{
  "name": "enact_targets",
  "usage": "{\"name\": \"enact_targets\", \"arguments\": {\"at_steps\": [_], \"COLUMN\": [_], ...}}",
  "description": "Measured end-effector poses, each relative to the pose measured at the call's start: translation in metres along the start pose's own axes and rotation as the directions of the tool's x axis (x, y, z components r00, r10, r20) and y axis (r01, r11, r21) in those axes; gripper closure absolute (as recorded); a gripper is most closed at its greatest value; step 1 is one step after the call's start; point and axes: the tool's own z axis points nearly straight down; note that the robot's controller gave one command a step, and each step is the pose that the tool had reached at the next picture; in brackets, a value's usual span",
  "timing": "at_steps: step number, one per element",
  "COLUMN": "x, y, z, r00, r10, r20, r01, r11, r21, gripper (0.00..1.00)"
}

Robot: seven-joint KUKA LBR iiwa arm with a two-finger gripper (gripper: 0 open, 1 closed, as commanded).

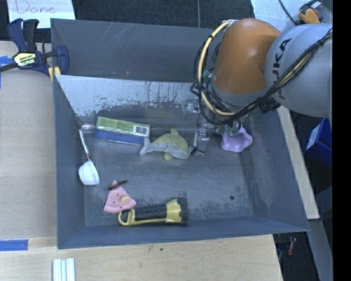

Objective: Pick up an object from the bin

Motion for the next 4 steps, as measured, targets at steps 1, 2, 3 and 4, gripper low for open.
{"name": "enact_targets", "arguments": {"at_steps": [1, 2, 3, 4], "x": [-0.001, 0.000, -0.002, 0.001], "y": [0.000, 0.035, 0.038, 0.034], "z": [-0.005, 0.083, 0.010, 0.080], "r00": [1.000, 0.999, 0.997, 0.999], "r10": [0.000, 0.045, -0.078, 0.035], "r20": [0.008, -0.001, 0.023, -0.001], "r01": [0.000, -0.045, 0.078, -0.035], "r11": [1.000, 0.999, 0.997, 0.999], "r21": [0.000, -0.001, 0.002, 0.000], "gripper": [0.00, 0.00, 0.00, 0.00]}}
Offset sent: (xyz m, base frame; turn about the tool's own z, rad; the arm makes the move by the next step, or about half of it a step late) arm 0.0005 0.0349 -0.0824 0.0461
